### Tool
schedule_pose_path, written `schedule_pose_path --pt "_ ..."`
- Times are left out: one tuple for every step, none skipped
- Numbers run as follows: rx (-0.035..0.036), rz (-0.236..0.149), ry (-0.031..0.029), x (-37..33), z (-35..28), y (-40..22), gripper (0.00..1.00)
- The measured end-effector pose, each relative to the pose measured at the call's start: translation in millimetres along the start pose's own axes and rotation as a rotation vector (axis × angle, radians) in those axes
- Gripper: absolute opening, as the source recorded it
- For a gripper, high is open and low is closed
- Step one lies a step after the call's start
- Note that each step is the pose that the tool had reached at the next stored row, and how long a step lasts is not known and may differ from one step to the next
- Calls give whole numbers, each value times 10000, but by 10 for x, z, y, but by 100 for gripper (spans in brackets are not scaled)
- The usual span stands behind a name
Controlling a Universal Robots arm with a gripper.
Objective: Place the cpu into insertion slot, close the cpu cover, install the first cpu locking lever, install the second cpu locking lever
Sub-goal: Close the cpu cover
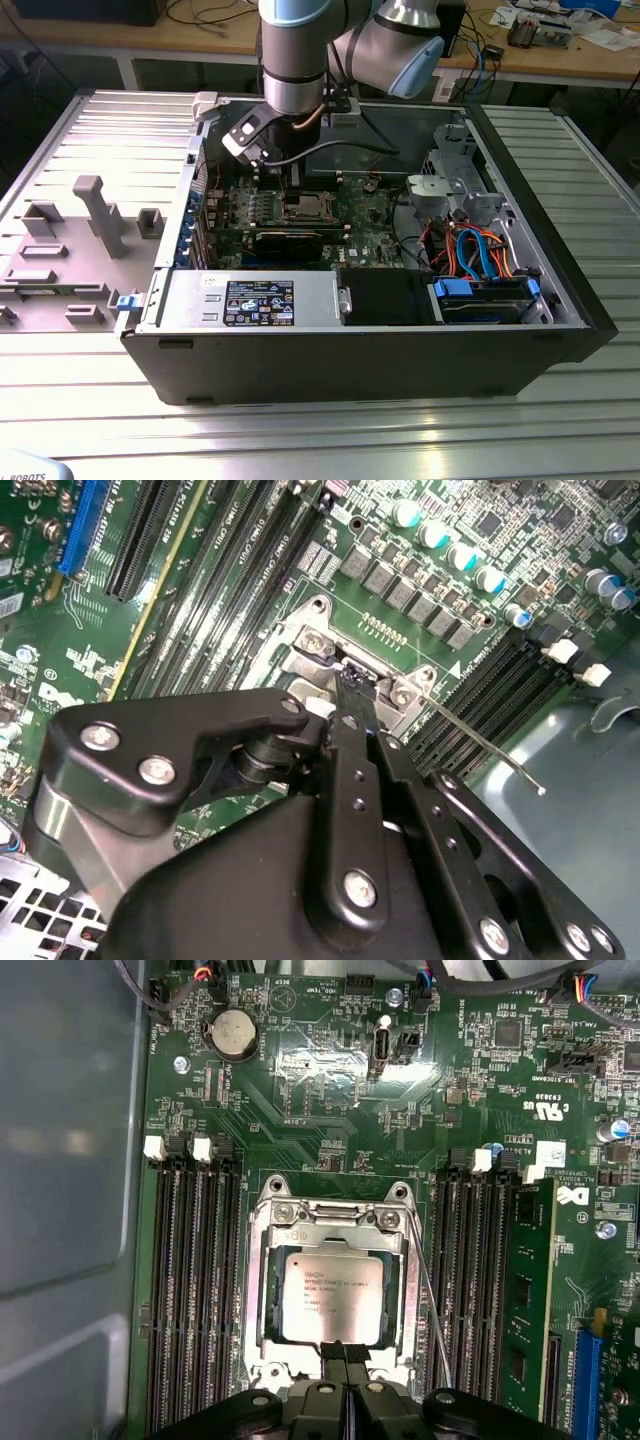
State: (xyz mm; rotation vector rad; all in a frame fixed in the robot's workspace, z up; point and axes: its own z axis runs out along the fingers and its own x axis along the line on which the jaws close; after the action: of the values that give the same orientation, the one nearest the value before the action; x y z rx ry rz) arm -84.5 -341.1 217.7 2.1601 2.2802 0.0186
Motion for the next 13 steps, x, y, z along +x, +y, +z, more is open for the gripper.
schedule_pose_path --pt "0 0 2 0 12 0 11" --pt "-1 1 11 0 41 -1 11" --pt "-1 2 13 0 64 -1 11" --pt "-1 1 18 0 79 -1 11" --pt "-1 1 20 0 91 -1 11" --pt "0 1 24 0 111 -1 11" --pt "8 0 33 -1 122 -1 11" --pt "1 1 57 0 113 -1 11" --pt "4 1 52 0 66 -1 11" --pt "3 1 53 0 52 0 11" --pt "2 1 55 0 52 0 11" --pt "1 -1 56 0 53 4 11" --pt "1 -1 54 -1 54 11 11"
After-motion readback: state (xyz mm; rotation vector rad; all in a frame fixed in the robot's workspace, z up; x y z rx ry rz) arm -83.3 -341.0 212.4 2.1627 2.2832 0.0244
